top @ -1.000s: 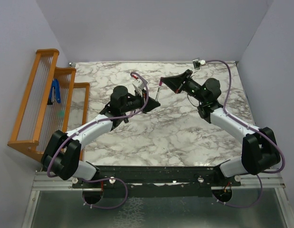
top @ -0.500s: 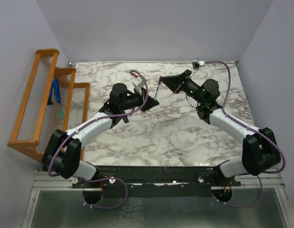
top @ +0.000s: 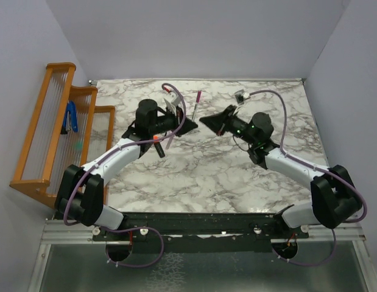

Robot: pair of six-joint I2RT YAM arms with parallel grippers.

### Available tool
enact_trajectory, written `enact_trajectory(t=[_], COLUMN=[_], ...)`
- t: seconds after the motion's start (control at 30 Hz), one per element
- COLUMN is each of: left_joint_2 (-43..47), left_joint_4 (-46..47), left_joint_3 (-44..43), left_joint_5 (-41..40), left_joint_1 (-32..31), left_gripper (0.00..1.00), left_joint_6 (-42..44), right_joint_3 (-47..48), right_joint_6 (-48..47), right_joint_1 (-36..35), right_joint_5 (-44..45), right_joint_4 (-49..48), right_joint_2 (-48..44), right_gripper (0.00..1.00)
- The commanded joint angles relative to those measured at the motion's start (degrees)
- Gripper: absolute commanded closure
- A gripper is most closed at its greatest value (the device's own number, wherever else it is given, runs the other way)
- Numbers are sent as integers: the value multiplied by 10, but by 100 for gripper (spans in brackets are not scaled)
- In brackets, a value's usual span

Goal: Insert the pens into the pen caps

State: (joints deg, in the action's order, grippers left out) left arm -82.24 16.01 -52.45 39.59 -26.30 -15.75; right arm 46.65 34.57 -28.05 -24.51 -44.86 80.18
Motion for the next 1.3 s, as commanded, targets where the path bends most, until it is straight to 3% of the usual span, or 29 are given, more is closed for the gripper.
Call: enact_trajectory(t=[0.0,0.23,0.37,0.53,0.63,0.9,1.27], left_joint_2=[12,16,23,35,37,66,60], left_joint_4=[111,92,79,69,66,66,66], left_joint_3=[-81,-86,-72,-39,-21,23,23], left_joint_5=[-49,-20,-15,11,64,128,140], left_joint_1=[33,36,41,48,49,48,45], left_gripper=[100,100,100,100,100,100,100], left_joint_6=[4,30,37,41,43,46,44], right_joint_3=[-60,-73,-64,-14,36,172,247], right_joint_6=[9,19,1,-61,-79,-31,39], right_joint_1=[-53,-68,-68,-47,-14,27,26], right_joint_5=[-109,-112,-76,-18,-24,-107,-159], right_joint_4=[92,68,90,132,126,39,-18], right_joint_2=[35,59,28,-42,-54,43,125], right_gripper=[100,99,97,48,34,32,37])
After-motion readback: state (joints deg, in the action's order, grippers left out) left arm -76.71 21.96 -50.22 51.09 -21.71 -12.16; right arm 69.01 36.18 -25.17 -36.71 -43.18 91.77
